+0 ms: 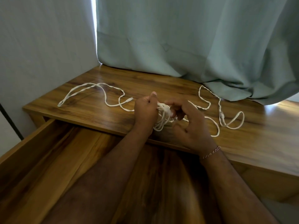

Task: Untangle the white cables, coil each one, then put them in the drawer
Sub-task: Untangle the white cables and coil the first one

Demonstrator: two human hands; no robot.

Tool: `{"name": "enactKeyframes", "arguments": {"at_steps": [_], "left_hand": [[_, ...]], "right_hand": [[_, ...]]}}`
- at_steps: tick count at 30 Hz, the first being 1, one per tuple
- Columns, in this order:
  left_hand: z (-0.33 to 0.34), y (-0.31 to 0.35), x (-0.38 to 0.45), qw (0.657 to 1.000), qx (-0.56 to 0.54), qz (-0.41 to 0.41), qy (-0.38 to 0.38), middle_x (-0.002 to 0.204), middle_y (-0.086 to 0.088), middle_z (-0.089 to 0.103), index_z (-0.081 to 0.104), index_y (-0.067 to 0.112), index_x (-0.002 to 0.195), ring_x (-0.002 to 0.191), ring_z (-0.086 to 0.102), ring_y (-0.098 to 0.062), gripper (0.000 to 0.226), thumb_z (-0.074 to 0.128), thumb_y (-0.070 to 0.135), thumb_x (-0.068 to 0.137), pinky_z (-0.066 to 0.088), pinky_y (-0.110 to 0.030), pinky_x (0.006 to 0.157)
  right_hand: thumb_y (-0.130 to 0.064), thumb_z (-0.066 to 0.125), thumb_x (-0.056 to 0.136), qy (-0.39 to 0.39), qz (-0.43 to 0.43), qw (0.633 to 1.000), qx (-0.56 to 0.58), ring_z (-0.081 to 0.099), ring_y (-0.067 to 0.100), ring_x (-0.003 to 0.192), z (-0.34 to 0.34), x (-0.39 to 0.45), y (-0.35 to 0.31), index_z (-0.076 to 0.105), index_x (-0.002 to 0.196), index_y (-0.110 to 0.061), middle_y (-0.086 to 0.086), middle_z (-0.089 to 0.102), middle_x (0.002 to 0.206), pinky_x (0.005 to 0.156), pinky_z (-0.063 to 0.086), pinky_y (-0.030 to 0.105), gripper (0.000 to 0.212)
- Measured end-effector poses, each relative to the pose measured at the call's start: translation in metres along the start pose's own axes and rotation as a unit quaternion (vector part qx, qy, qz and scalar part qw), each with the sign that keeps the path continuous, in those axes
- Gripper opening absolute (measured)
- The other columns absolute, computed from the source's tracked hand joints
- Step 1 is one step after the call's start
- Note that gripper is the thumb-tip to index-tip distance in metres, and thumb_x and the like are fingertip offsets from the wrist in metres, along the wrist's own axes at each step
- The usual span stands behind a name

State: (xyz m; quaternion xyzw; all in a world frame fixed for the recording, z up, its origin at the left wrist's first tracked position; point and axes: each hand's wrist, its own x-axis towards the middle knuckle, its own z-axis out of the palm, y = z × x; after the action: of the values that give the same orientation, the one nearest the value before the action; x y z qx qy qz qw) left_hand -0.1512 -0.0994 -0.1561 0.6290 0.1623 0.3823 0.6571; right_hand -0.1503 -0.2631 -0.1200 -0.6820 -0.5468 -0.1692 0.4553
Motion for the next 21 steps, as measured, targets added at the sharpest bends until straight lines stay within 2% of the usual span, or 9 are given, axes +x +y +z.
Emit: {"name": "enactKeyframes", "arguments": {"at_steps": [3,6,8,11,13,15,18,20,21], "left_hand": [[0.005,0.004,-0.003,0.998,0.052,0.015,0.021,0.068,-0.024,0.066,0.065,-0.002,0.073,0.064,0.066,-0.043,0.061,0.049,0.053,0.094,0.056,-0.056,0.059],[0.006,0.004,-0.006,0.994,0.098,0.05,0.017,0.062,-0.021,0.065,0.064,0.001,0.067,0.057,0.062,-0.036,0.058,0.048,0.046,0.1,0.053,-0.053,0.057],[0.005,0.003,-0.009,0.988,0.119,0.094,-0.007,0.06,-0.018,0.063,0.064,0.002,0.067,0.053,0.056,-0.024,0.058,0.046,0.044,0.102,0.049,-0.047,0.053],[0.007,0.01,-0.02,0.969,0.128,0.196,-0.074,0.05,0.004,0.047,0.05,0.018,0.057,0.048,0.043,-0.007,0.051,0.049,0.031,0.107,0.035,-0.029,0.049],[0.009,0.014,-0.028,0.952,0.131,0.242,-0.131,0.051,0.009,0.045,0.048,0.024,0.06,0.048,0.043,-0.007,0.048,0.05,0.028,0.108,0.034,-0.028,0.049],[0.01,0.014,-0.031,0.938,0.139,0.269,-0.17,0.051,0.004,0.047,0.05,0.017,0.061,0.048,0.044,-0.01,0.049,0.047,0.033,0.107,0.038,-0.035,0.05],[0.009,0.015,-0.033,0.939,0.111,0.259,-0.197,0.054,0.001,0.05,0.052,0.009,0.063,0.051,0.046,-0.013,0.051,0.048,0.04,0.104,0.039,-0.038,0.052],[0.006,0.016,-0.034,0.938,0.1,0.247,-0.22,0.057,0.01,0.053,0.057,0.01,0.065,0.053,0.048,-0.004,0.042,0.064,0.037,0.097,0.04,-0.029,0.053],[0.005,0.013,-0.033,0.936,0.111,0.236,-0.236,0.058,0.014,0.055,0.059,0.012,0.067,0.055,0.05,-0.002,0.035,0.072,0.032,0.092,0.04,-0.023,0.055]], "right_hand": [[-0.016,0.079,0.086,0.022,0.003,0.998,-0.057,0.06,0.013,0.083,0.005,0.001,0.005,0.068,0.127,-0.016,-0.011,0.067,0.095,0.074,0.048,0.029,0.043],[-0.022,0.074,0.094,0.07,0.003,0.993,-0.096,0.062,0.007,0.09,0.017,0.003,0.008,0.078,0.109,-0.019,-0.013,0.071,0.099,0.079,0.049,0.028,0.016],[-0.021,0.071,0.096,0.137,0.046,0.987,-0.074,0.066,0.01,0.09,0.021,0.004,0.008,0.079,0.103,-0.019,-0.009,0.074,0.099,0.077,0.051,0.027,0.011],[-0.022,0.066,0.1,0.236,0.157,0.959,0.002,0.069,0.013,0.083,0.018,0.01,0.013,0.075,0.097,-0.016,0.003,0.073,0.091,0.073,0.055,0.03,0.012],[-0.019,0.063,0.102,0.289,0.236,0.92,0.12,0.068,0.016,0.073,0.01,0.018,0.016,0.074,0.098,-0.01,0.006,0.073,0.081,0.07,0.059,0.037,0.014],[-0.015,0.062,0.102,0.339,0.306,0.861,0.225,0.063,0.016,0.062,-0.002,0.029,0.02,0.074,0.098,-0.009,0.005,0.068,0.072,0.064,0.058,0.034,0.014],[-0.011,0.062,0.102,0.364,0.416,0.779,0.295,0.053,0.012,0.052,-0.015,0.042,0.033,0.071,0.094,-0.007,0.003,0.061,0.064,0.051,0.05,0.028,0.012],[-0.008,0.063,0.101,0.346,0.476,0.742,0.323,0.052,0.012,0.046,-0.011,0.041,0.041,0.065,0.107,-0.003,0.007,0.059,0.067,0.048,0.049,0.027,0.008],[-0.006,0.065,0.099,0.34,0.494,0.731,0.327,0.053,0.011,0.044,-0.009,0.036,0.045,0.059,0.123,-0.007,0.008,0.06,0.068,0.048,0.049,0.027,0.025]]}}
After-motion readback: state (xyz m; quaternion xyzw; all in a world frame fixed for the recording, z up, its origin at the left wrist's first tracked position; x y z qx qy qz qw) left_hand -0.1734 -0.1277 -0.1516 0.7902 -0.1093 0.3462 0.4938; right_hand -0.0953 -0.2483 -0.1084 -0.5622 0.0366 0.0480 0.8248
